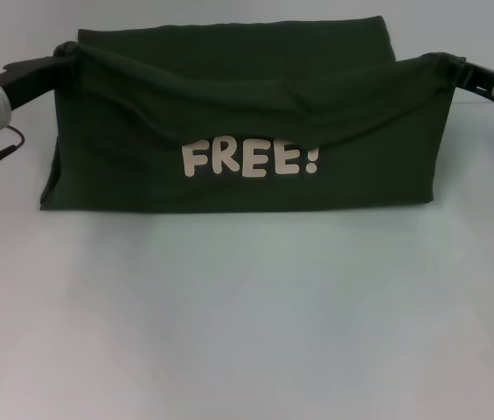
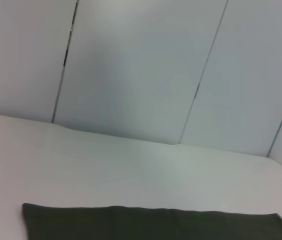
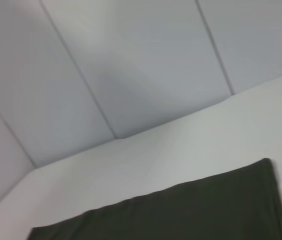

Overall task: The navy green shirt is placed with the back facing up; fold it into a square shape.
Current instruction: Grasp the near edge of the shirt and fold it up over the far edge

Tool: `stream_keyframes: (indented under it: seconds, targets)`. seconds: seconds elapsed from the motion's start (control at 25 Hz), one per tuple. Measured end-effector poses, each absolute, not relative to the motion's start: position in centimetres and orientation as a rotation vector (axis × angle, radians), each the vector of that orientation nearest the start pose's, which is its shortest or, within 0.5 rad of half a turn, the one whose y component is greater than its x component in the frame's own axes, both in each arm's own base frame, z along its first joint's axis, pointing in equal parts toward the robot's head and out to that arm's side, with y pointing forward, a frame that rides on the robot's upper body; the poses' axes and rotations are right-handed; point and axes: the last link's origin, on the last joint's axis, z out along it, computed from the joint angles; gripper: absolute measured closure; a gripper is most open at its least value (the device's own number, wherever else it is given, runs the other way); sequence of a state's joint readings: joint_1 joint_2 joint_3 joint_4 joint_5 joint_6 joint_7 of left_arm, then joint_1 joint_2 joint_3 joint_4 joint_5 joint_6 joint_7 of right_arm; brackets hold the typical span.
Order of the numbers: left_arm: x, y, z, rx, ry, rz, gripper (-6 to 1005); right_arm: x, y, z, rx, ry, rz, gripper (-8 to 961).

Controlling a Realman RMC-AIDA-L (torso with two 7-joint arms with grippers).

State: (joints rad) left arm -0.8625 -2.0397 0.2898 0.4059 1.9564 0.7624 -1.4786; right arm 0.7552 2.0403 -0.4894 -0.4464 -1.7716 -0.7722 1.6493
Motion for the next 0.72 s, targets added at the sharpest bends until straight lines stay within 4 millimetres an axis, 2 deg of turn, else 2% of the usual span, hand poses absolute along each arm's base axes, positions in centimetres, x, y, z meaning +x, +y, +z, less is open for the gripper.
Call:
stream_keyframes:
  seconds: [0.36, 0.72]
  targets:
    - [-25.7, 47.6, 2.5, -1.841, -0.927, -0.614, 982, 26.9, 46.5, 2.4, -1.781, 1.104, 0.686, 880]
    - [-25.9, 47.4, 1.4, -1.804, -0.926, -0.581, 938, 26.8, 46.7, 1.6, -1.782, 1.083, 0.646, 861]
